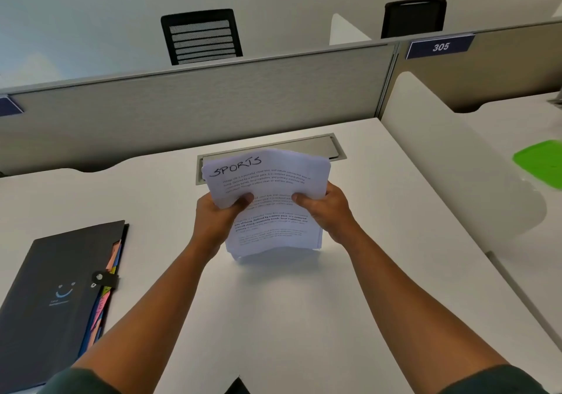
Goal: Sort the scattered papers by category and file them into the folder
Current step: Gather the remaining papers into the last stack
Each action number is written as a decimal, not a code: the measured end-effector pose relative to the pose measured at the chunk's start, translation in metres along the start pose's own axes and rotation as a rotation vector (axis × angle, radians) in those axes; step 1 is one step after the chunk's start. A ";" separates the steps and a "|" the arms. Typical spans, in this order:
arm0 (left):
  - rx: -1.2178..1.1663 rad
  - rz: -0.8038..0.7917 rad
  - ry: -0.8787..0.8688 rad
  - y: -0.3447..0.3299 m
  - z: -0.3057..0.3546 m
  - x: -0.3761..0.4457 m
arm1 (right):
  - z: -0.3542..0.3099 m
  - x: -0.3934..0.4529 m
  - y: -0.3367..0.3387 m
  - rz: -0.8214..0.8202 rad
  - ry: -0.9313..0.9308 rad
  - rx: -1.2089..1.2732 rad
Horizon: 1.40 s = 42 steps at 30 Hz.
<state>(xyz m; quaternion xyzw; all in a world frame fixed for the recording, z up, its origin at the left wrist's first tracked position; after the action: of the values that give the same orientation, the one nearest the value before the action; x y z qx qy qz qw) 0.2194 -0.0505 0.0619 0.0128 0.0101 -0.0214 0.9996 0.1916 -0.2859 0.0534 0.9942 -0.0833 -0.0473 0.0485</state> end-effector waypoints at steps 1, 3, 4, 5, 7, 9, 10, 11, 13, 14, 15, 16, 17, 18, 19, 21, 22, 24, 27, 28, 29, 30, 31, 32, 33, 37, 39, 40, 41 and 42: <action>-0.002 0.013 -0.004 0.001 0.002 0.000 | -0.003 0.001 0.001 0.007 0.008 0.000; -0.027 0.028 -0.019 0.002 0.007 0.001 | -0.012 0.004 0.002 0.012 0.032 0.006; -0.041 0.023 -0.024 0.002 0.008 0.002 | -0.015 0.005 0.001 0.006 0.045 0.009; -0.049 0.013 -0.020 0.002 0.007 0.002 | -0.017 0.006 0.001 -0.003 0.052 0.011; -0.026 -0.010 0.023 0.002 -0.002 0.003 | -0.013 0.007 0.000 -0.031 0.033 0.009; 0.038 -0.037 0.090 0.002 -0.016 0.003 | -0.004 0.006 -0.001 -0.053 -0.002 -0.017; 0.079 -0.058 0.127 0.001 -0.024 0.002 | 0.002 0.005 -0.001 -0.060 -0.016 -0.039; 0.126 -0.081 0.168 0.001 -0.032 0.000 | 0.007 0.004 0.000 -0.064 -0.029 -0.065; 0.236 -0.147 0.242 0.000 -0.048 -0.003 | 0.018 0.003 0.001 -0.067 -0.059 -0.103; 0.292 -0.191 0.267 -0.001 -0.055 -0.006 | 0.024 0.002 0.001 -0.071 -0.081 -0.108; 0.341 -0.236 0.287 -0.002 -0.063 -0.009 | 0.029 0.001 0.000 -0.080 -0.104 -0.110; 0.379 -0.278 0.302 -0.004 -0.070 -0.013 | 0.034 0.000 0.000 -0.093 -0.124 -0.117; 0.413 -0.308 0.312 -0.005 -0.076 -0.017 | 0.039 -0.002 -0.001 -0.104 -0.140 -0.130; 0.446 -0.323 0.315 -0.005 -0.082 -0.020 | 0.044 -0.003 -0.002 -0.108 -0.154 -0.145; 0.475 -0.320 0.314 -0.003 -0.087 -0.023 | 0.048 -0.004 -0.001 -0.100 -0.166 -0.151; 0.518 -0.279 0.321 0.003 -0.096 -0.026 | 0.056 -0.004 0.004 -0.047 -0.189 -0.144; 0.524 -0.259 0.332 0.006 -0.100 -0.028 | 0.059 -0.004 0.008 -0.011 -0.195 -0.140; 0.502 -0.232 0.354 0.010 -0.105 -0.030 | 0.062 -0.004 0.018 0.066 -0.196 -0.128; 0.464 -0.191 0.373 0.017 -0.111 -0.033 | 0.069 -0.005 0.035 0.158 -0.215 -0.073; 0.454 -0.179 0.375 0.019 -0.112 -0.034 | 0.073 -0.005 0.039 0.170 -0.233 -0.054; 0.447 -0.170 0.375 0.020 -0.113 -0.035 | 0.077 -0.006 0.041 0.174 -0.249 -0.036; 0.443 -0.165 0.374 0.020 -0.114 -0.036 | 0.080 -0.007 0.042 0.175 -0.261 -0.022; 0.438 -0.165 0.373 0.020 -0.114 -0.036 | 0.082 -0.008 0.043 0.176 -0.268 -0.008; 0.431 -0.169 0.374 0.018 -0.115 -0.036 | 0.084 -0.009 0.043 0.179 -0.273 0.006; 0.424 -0.174 0.376 0.017 -0.116 -0.036 | 0.086 -0.010 0.044 0.185 -0.278 0.019; 0.394 -0.156 0.387 0.017 -0.118 -0.036 | 0.088 -0.010 0.048 0.230 -0.298 0.097; 0.312 -0.186 0.425 0.014 -0.119 -0.037 | 0.087 -0.009 0.051 0.266 -0.313 0.161; 0.228 -0.227 0.465 0.010 -0.120 -0.039 | 0.087 -0.009 0.052 0.282 -0.320 0.191; 0.123 -0.280 0.512 0.003 -0.120 -0.042 | 0.087 -0.009 0.051 0.291 -0.325 0.229; 0.026 -0.340 0.551 -0.005 -0.119 -0.045 | 0.086 -0.009 0.048 0.293 -0.328 0.286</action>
<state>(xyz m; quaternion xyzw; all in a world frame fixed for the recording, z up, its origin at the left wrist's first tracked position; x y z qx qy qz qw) 0.1721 -0.0503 -0.0560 0.0291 0.2821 -0.1839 0.9411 0.1661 -0.3392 -0.0264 0.9474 -0.2388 -0.1879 -0.1004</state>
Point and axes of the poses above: each hand's wrist, its own x-axis towards the middle knuckle, its own y-axis out of the back of the hand, z = x × y, the point moved 8 cm from there along x, towards the middle knuckle, and after that the axes turned 3 degrees about -x, right-handed, at the moved point
